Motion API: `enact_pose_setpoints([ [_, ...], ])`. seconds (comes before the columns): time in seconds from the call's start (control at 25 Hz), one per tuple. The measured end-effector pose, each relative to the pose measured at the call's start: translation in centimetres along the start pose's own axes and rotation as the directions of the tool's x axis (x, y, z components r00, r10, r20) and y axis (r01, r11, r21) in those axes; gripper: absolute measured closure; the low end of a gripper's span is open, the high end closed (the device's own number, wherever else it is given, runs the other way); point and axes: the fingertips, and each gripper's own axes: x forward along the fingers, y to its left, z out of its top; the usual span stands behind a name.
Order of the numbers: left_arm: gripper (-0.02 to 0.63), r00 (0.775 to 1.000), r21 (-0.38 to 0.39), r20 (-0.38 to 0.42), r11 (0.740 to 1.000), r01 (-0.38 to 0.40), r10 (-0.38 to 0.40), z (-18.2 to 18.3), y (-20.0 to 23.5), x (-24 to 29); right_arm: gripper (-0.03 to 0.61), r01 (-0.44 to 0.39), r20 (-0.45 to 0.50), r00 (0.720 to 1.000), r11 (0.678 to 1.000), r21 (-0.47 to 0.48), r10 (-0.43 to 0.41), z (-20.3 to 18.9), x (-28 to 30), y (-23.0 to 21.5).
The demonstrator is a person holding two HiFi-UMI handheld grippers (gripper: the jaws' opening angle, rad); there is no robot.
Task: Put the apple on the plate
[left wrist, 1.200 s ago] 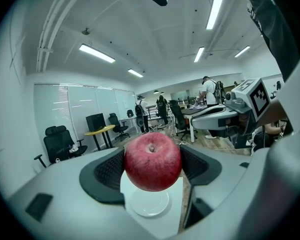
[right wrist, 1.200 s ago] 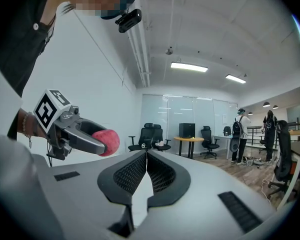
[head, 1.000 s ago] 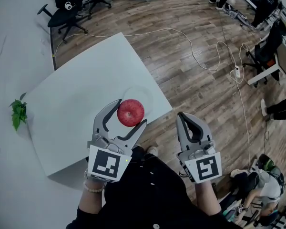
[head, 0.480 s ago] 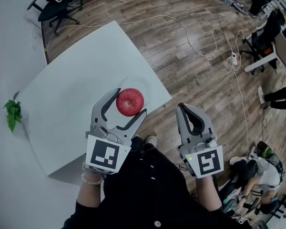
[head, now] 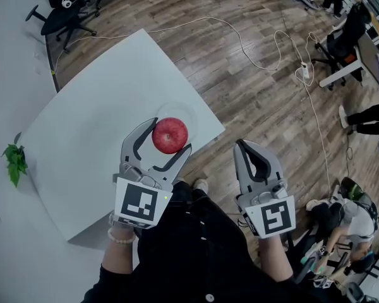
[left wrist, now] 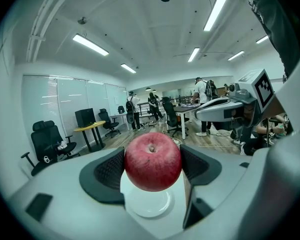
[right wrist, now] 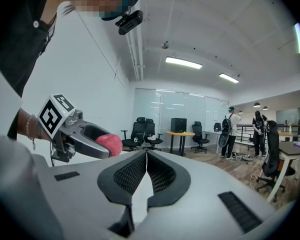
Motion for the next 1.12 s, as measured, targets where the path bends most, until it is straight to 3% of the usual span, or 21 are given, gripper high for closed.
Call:
enact_pose_setpoints([
  [0.28, 0.255, 0.998, 0.100, 0.012, 0.993, 0.066, -0.068, -1.3, 0.1, 2.2, 0.537, 0.042, -0.027, 0.999, 0.999, 0.016, -0.042, -0.6, -0.1, -0.5],
  [1.12, 0.256, 0.989, 0.053, -0.096, 0.991, 0.119, -0.113, -8.7, 1.2, 8.8, 0.537, 0.089, -0.113, 0.990, 0.996, 0.027, -0.086, -2.8, 0.8, -1.1],
])
